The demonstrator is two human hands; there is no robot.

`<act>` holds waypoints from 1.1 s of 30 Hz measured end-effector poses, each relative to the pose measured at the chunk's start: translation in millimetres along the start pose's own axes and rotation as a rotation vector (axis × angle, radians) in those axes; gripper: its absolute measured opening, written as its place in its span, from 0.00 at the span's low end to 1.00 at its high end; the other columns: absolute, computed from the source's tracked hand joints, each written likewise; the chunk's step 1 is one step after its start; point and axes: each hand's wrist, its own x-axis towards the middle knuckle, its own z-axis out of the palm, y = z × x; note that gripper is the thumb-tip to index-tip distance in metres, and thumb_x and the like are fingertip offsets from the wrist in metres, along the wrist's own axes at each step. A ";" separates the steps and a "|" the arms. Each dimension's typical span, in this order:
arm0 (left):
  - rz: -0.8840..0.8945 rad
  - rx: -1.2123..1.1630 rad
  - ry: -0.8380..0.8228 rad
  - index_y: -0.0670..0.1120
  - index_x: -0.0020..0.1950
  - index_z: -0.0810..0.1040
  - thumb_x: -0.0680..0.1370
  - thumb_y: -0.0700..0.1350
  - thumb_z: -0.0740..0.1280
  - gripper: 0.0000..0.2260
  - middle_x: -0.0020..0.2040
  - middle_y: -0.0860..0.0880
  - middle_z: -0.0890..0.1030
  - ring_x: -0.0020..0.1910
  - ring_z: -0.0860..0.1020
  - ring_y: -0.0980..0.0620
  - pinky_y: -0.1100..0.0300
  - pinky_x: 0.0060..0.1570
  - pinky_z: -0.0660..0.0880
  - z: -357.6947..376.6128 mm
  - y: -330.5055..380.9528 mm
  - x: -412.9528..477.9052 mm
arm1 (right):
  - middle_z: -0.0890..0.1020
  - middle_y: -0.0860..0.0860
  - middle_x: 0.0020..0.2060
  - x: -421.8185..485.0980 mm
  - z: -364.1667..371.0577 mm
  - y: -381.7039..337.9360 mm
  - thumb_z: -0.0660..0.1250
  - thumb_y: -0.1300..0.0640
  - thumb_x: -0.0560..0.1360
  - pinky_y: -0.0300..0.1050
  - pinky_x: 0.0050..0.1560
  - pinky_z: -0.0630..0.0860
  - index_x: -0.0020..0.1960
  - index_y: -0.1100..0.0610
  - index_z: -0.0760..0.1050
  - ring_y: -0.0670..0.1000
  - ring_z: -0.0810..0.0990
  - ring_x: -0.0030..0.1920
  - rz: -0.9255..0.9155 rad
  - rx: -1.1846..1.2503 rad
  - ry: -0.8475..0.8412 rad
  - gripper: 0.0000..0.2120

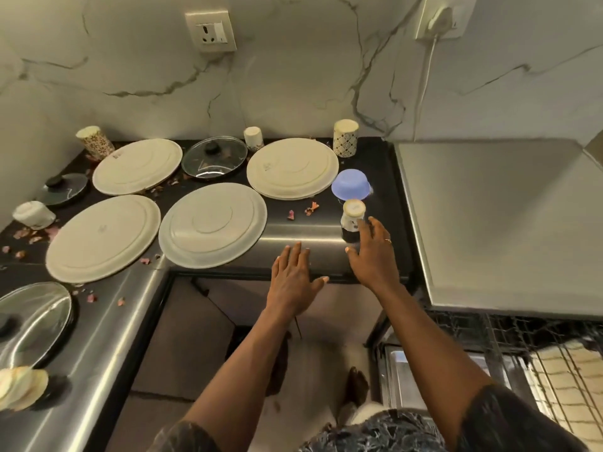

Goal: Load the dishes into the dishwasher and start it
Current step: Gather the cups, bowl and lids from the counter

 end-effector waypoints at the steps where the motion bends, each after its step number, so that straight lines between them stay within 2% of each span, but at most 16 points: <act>1: -0.014 0.003 -0.003 0.49 0.82 0.52 0.80 0.63 0.61 0.36 0.83 0.48 0.47 0.81 0.43 0.48 0.49 0.78 0.43 -2.3 1.6 10.1 | 0.61 0.59 0.77 13.6 -1.6 -1.4 0.71 0.54 0.77 0.60 0.73 0.66 0.78 0.55 0.59 0.62 0.61 0.76 -0.005 0.006 0.001 0.35; 4: -0.053 0.010 0.000 0.48 0.81 0.53 0.80 0.64 0.60 0.36 0.82 0.47 0.49 0.81 0.44 0.47 0.50 0.78 0.44 -8.2 2.2 40.6 | 0.62 0.61 0.75 54.1 -3.0 -0.9 0.72 0.55 0.75 0.61 0.69 0.71 0.77 0.55 0.60 0.64 0.64 0.73 -0.051 -0.016 0.014 0.35; 7: -0.084 0.008 0.005 0.48 0.81 0.54 0.80 0.64 0.60 0.35 0.82 0.47 0.50 0.81 0.45 0.47 0.50 0.78 0.45 -13.8 -1.4 68.8 | 0.62 0.62 0.75 88.9 1.1 4.3 0.71 0.55 0.75 0.63 0.67 0.71 0.78 0.54 0.61 0.66 0.65 0.72 -0.053 -0.059 -0.033 0.34; 11: -0.093 -0.006 0.011 0.49 0.81 0.56 0.79 0.64 0.61 0.35 0.83 0.51 0.44 0.81 0.46 0.46 0.48 0.78 0.48 -12.7 -10.5 94.1 | 0.64 0.59 0.74 105.6 16.2 13.4 0.69 0.54 0.76 0.61 0.68 0.72 0.78 0.51 0.61 0.64 0.67 0.71 -0.046 -0.062 -0.087 0.33; 16: -0.079 -0.012 0.037 0.47 0.79 0.59 0.79 0.62 0.63 0.34 0.81 0.45 0.56 0.80 0.53 0.42 0.48 0.77 0.51 -13.4 -21.2 136.4 | 0.71 0.58 0.67 113.0 27.9 17.8 0.64 0.54 0.79 0.61 0.61 0.76 0.76 0.51 0.65 0.64 0.73 0.65 -0.036 -0.047 -0.068 0.26; 19: -0.035 -0.042 0.044 0.47 0.77 0.63 0.78 0.61 0.64 0.31 0.81 0.45 0.57 0.79 0.54 0.41 0.47 0.76 0.53 -19.9 -33.0 163.9 | 0.69 0.58 0.68 121.8 22.7 0.0 0.66 0.56 0.79 0.61 0.56 0.77 0.76 0.51 0.66 0.64 0.72 0.65 0.000 -0.019 -0.076 0.26; 22: 0.009 -0.050 0.044 0.48 0.76 0.65 0.79 0.60 0.64 0.29 0.81 0.46 0.57 0.79 0.54 0.42 0.45 0.76 0.55 -32.4 -51.3 195.5 | 0.69 0.56 0.68 139.2 24.2 -26.2 0.67 0.55 0.80 0.60 0.53 0.78 0.76 0.52 0.67 0.63 0.73 0.65 -0.042 -0.005 -0.081 0.26; 27: 0.042 0.027 0.110 0.47 0.75 0.67 0.79 0.58 0.65 0.28 0.79 0.44 0.61 0.77 0.58 0.41 0.44 0.74 0.59 -68.3 -94.4 266.2 | 0.69 0.55 0.70 188.8 34.6 -80.0 0.67 0.53 0.80 0.58 0.56 0.77 0.78 0.48 0.64 0.59 0.71 0.67 -0.111 0.000 -0.096 0.28; 30: 0.016 0.052 0.154 0.45 0.73 0.69 0.78 0.58 0.67 0.28 0.77 0.42 0.65 0.75 0.61 0.40 0.44 0.73 0.61 -90.1 -123.7 309.6 | 0.66 0.55 0.74 213.0 42.0 -104.3 0.66 0.51 0.81 0.58 0.55 0.79 0.79 0.47 0.61 0.61 0.71 0.69 -0.131 -0.020 -0.129 0.28; 33: -0.008 0.115 0.189 0.43 0.72 0.69 0.78 0.57 0.67 0.27 0.75 0.40 0.67 0.73 0.64 0.39 0.45 0.70 0.63 -111.1 -149.4 355.6 | 0.63 0.55 0.75 235.8 46.0 -121.9 0.66 0.51 0.81 0.59 0.58 0.78 0.79 0.46 0.59 0.61 0.67 0.72 -0.125 -0.024 -0.141 0.30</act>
